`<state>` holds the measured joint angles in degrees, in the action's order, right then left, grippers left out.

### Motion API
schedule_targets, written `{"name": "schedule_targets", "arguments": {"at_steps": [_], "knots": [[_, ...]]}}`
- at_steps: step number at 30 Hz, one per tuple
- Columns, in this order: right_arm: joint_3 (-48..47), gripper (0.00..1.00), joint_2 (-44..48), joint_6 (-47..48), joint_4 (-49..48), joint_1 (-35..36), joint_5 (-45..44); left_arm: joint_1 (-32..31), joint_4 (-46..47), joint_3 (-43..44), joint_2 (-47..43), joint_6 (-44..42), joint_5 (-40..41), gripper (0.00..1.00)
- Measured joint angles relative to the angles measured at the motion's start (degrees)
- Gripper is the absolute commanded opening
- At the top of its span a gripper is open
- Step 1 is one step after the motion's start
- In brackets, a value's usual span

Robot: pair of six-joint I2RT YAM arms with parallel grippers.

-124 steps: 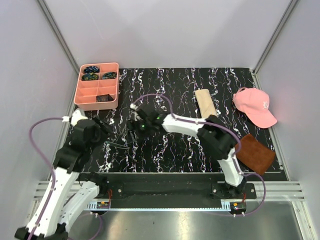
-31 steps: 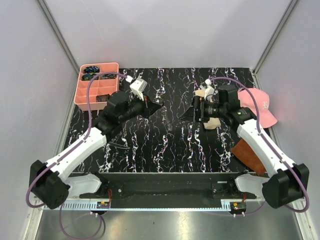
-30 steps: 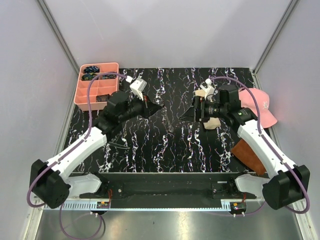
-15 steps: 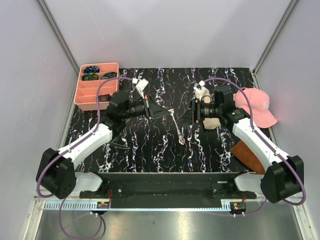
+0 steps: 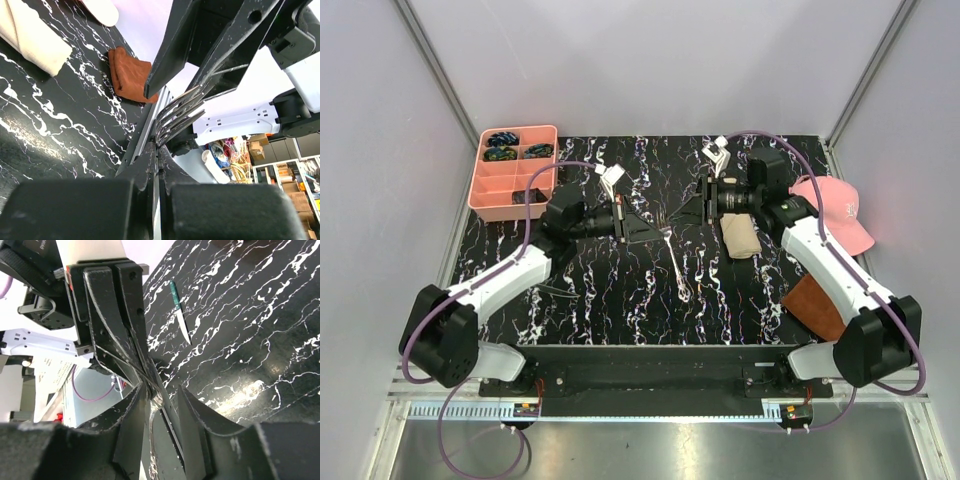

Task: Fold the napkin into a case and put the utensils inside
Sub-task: Pass from the left arm to the right

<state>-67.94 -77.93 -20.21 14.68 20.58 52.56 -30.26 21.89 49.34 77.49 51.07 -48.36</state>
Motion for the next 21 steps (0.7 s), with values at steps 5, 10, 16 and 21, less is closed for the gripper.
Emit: {"name": "schedule_targets", "arguments": {"at_steps": [5,10,16,21], "knots": [[-3.6,0.55,-1.9,-0.1,4.2,0.1,-3.0,0.0,-2.1,0.0,0.3,-0.3,0.6,0.00],[-7.5,0.70,-2.1,-1.7,11.1,3.7,-15.5,-0.9,-8.1,0.0,0.2,-1.7,6.5,0.00],[-11.5,0.70,-2.1,-2.6,18.9,12.3,-29.9,-3.6,-13.8,1.0,0.2,-2.2,13.5,0.00],[-12.9,0.63,-2.3,-2.9,21.2,13.5,-37.4,-4.9,-16.3,2.4,0.2,-2.1,16.7,0.00]]}}
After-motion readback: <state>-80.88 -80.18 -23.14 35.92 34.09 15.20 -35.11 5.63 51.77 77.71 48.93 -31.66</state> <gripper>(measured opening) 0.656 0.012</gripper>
